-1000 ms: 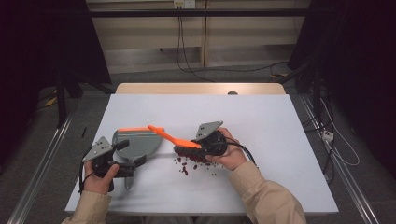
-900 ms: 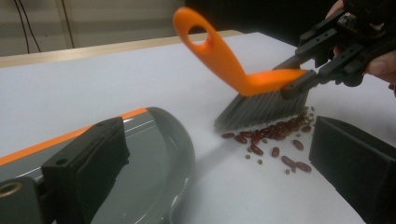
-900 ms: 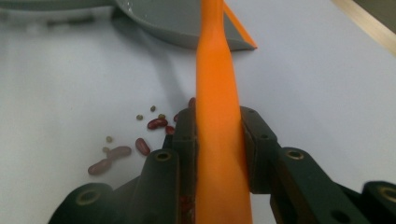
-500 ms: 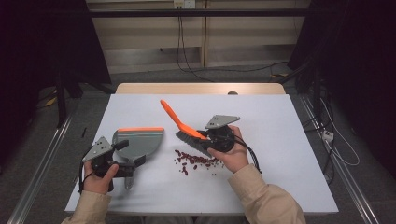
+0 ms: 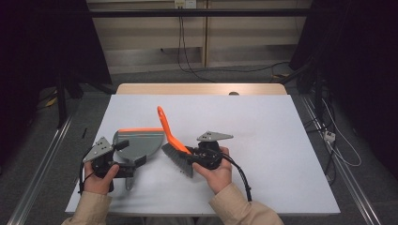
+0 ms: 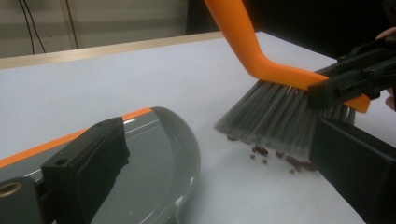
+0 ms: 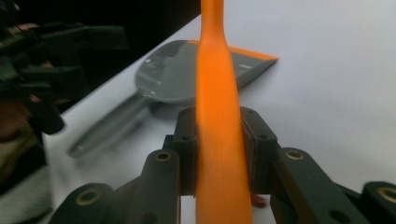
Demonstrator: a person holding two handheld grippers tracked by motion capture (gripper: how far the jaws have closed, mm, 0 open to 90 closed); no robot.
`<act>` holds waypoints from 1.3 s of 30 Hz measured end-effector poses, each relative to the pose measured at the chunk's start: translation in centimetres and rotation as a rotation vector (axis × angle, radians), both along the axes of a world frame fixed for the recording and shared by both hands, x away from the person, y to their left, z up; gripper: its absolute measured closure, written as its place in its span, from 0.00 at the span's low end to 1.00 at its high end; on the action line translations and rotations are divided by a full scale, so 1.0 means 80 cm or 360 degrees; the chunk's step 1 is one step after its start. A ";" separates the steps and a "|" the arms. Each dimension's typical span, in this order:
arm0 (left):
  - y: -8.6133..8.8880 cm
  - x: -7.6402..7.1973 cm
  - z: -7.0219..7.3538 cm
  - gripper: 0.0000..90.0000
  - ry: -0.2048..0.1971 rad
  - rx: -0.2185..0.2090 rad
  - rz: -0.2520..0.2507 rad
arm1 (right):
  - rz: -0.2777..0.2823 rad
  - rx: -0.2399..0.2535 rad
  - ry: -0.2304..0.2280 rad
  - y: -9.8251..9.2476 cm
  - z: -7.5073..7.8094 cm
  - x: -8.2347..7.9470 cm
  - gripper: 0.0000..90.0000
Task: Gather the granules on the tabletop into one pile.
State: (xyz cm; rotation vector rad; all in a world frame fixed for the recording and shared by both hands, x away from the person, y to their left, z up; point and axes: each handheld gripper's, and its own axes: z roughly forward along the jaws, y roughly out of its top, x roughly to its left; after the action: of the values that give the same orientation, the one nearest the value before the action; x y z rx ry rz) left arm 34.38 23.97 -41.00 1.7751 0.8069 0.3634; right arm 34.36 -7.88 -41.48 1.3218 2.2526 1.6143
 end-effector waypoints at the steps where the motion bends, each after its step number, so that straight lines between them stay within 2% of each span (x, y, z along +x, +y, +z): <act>1: 0.000 0.000 0.000 0.05 0.0000 0.0000 -0.0002 | 0.0007 0.0015 0.0024 0.005 -0.001 -0.001 0.79; 3: 0.000 0.000 0.000 0.05 -0.0001 0.0000 -0.0004 | 0.0008 0.0008 0.0037 0.015 -0.004 -0.003 0.79; 5: 0.000 0.000 0.000 0.05 -0.0005 0.0002 -0.0004 | 0.0017 -0.0021 0.0082 0.024 -0.011 -0.002 0.79; 7: 0.001 0.000 0.000 0.05 -0.0007 0.0008 -0.0004 | -0.0016 -0.0111 0.0096 0.029 -0.019 0.000 0.79; 8: 0.001 0.000 0.000 0.05 -0.0008 0.0008 -0.0002 | -0.0054 -0.0148 0.0083 0.027 -0.020 0.001 0.79; 10: 0.002 0.000 0.000 0.05 -0.0010 0.0012 -0.0001 | -0.0097 -0.0139 0.0144 0.019 -0.022 0.007 0.79; 11: 0.002 0.000 0.000 0.05 -0.0010 0.0011 0.0000 | -0.0121 -0.0166 0.0136 0.014 -0.023 0.008 0.79; 18: 0.002 0.000 0.001 0.05 -0.0012 0.0013 -0.0004 | -0.0197 -0.0190 0.0140 -0.010 -0.021 0.010 0.79; 22: 0.000 0.000 0.000 0.05 -0.0010 0.0020 -0.0009 | -0.0255 -0.0176 0.0154 -0.028 -0.022 0.009 0.79; 29: -0.003 -0.001 0.000 0.05 -0.0012 0.0019 -0.0015 | -0.0287 -0.0162 0.0167 -0.049 -0.023 0.008 0.79; 39: -0.003 -0.001 0.000 0.05 -0.0012 0.0021 -0.0013 | -0.0335 -0.0183 0.0179 -0.070 -0.022 0.007 0.79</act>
State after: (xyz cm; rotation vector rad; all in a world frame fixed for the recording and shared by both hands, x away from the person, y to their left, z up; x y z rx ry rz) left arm 34.32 23.72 -41.01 1.7878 0.7933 0.3709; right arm 34.89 -13.52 -43.22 1.5933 2.1422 1.3534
